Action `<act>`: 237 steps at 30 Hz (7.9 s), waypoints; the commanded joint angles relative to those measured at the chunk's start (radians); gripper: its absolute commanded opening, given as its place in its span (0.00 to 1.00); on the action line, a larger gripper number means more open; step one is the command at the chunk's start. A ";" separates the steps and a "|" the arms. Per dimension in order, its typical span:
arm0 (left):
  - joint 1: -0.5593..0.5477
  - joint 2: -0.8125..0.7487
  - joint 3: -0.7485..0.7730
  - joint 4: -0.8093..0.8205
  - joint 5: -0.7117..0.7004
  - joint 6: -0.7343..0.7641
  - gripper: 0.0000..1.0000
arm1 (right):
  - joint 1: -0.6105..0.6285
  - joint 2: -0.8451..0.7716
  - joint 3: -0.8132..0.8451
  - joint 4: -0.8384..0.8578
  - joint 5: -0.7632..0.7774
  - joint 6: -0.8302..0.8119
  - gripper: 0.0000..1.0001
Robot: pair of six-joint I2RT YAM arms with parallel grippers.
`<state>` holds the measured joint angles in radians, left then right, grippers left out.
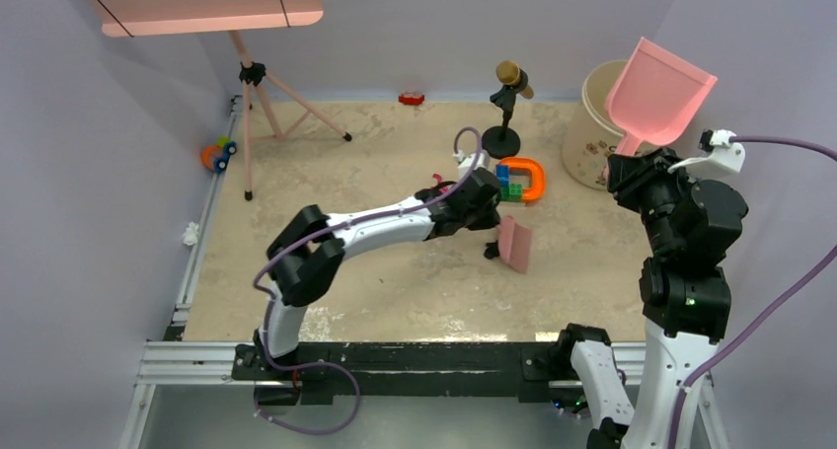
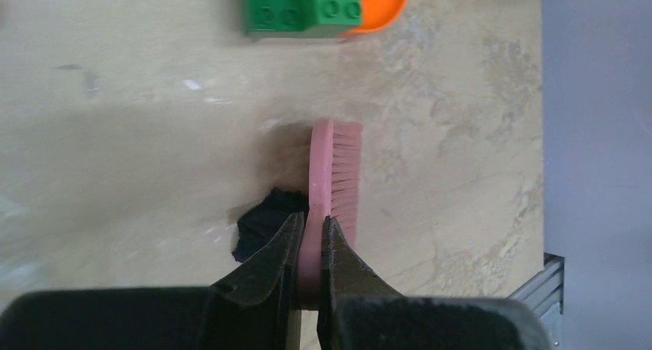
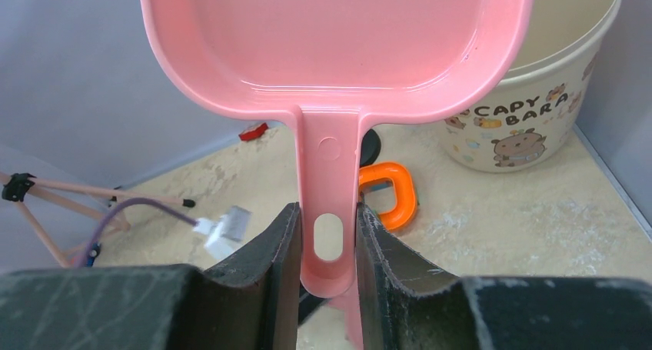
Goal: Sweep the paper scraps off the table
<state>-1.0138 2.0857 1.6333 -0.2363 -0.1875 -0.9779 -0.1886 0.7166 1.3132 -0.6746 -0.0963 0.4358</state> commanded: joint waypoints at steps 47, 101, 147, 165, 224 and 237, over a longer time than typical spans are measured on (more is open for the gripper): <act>0.389 -0.379 -0.317 -0.482 -0.264 -0.433 0.00 | 0.056 0.186 -0.077 -0.093 -0.301 -0.166 0.00; 0.401 -0.174 0.129 -0.566 0.322 1.527 0.00 | 1.338 0.713 -0.310 -0.229 0.129 0.167 0.00; 0.384 -0.602 0.192 -0.968 -0.049 0.829 0.00 | 1.180 0.719 -0.400 0.150 0.342 0.024 0.00; 0.391 -1.135 -0.378 -0.845 -0.285 0.692 0.00 | 1.104 0.496 -0.033 -0.392 0.432 0.116 0.00; 0.391 -1.362 -0.760 -0.602 -0.119 0.633 0.00 | -0.227 0.931 -0.355 2.133 -0.610 1.588 0.00; 0.391 -1.363 -0.760 -0.600 -0.121 0.634 0.00 | -0.108 0.621 -0.063 0.860 -0.752 0.604 0.00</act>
<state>-0.6281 0.7265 0.8719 -0.8791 -0.3004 -0.3309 -0.3790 1.4887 1.1381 0.7727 -0.8265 1.5604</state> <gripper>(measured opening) 0.122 0.294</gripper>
